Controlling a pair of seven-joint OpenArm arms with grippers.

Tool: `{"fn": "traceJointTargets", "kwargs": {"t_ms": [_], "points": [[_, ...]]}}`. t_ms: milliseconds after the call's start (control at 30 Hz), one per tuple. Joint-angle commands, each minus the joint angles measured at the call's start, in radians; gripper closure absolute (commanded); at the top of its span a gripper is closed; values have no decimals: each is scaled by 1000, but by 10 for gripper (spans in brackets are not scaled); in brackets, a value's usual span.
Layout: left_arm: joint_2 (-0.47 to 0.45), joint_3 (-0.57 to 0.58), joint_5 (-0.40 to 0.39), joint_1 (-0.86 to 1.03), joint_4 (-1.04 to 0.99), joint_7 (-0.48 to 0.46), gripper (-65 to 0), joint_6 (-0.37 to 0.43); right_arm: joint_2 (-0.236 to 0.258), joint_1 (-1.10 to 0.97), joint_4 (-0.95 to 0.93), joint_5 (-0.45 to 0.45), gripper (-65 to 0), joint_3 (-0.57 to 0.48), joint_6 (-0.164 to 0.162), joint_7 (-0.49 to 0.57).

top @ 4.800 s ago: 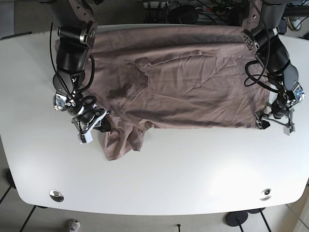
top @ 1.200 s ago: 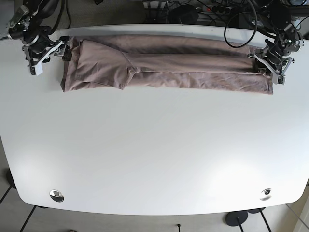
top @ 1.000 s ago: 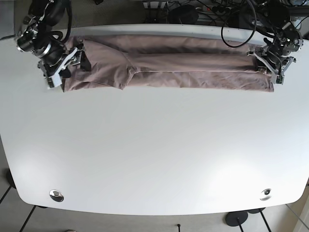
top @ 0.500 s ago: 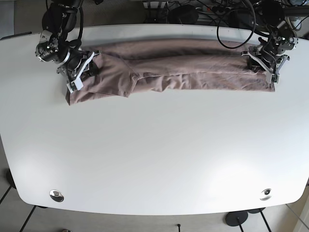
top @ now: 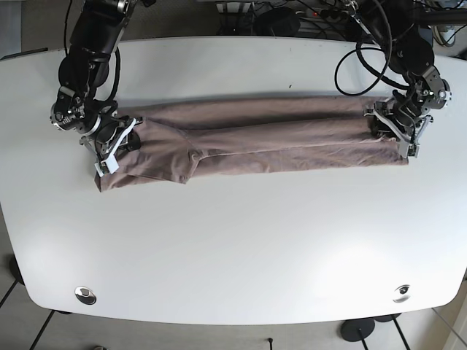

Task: Fold the T-shirt properly

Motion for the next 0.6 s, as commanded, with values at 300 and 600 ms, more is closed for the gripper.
{"fn": "traceJointTargets", "kwargs": {"t_ms": [300, 600], "points": [[-18, -149, -189, -35, 233, 105, -488, 5, 7, 2, 47, -24, -27, 5, -9, -12], [-122, -238, -364, -35, -121, 101, -486, 5, 7, -7, 46, -24, -27, 7, -9, -12]]}}
